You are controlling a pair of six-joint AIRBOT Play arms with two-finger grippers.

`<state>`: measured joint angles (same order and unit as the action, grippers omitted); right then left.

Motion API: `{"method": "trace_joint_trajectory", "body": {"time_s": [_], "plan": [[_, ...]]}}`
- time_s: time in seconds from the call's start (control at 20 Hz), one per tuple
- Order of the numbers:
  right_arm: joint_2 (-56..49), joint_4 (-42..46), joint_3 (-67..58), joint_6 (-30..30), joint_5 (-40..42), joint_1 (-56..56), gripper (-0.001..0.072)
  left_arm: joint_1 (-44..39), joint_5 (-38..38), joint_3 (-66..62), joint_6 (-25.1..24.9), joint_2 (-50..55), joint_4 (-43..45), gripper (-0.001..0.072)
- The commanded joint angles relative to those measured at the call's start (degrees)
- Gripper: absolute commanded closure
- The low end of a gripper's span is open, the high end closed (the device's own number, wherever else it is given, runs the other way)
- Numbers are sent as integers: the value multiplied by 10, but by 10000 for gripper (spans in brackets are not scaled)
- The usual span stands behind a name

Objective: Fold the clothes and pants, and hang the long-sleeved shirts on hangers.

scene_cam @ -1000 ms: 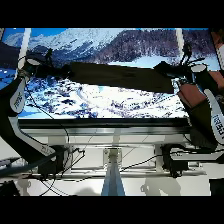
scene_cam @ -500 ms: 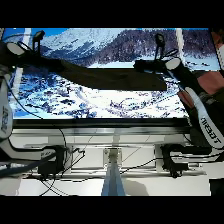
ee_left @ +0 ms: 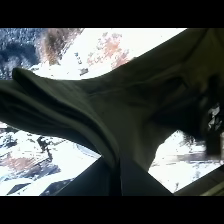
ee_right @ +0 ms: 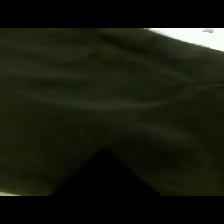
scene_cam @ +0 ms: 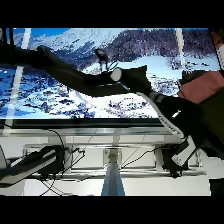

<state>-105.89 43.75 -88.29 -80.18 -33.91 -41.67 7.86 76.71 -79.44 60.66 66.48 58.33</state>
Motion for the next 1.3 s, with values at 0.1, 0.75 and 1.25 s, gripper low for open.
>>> {"method": "trace_joint_trajectory", "body": {"time_s": [0.1,0.75,1.25], "plan": [[-68,34,-114,-33,-11,-83,701,0,1,0,0,-2,-60,696],[69,282,-115,-33,-271,302,700,-280,-246,1,0,202,-239,696],[84,308,-62,13,-402,498,656,-419,-443,1,-48,258,-232,-13]]}}
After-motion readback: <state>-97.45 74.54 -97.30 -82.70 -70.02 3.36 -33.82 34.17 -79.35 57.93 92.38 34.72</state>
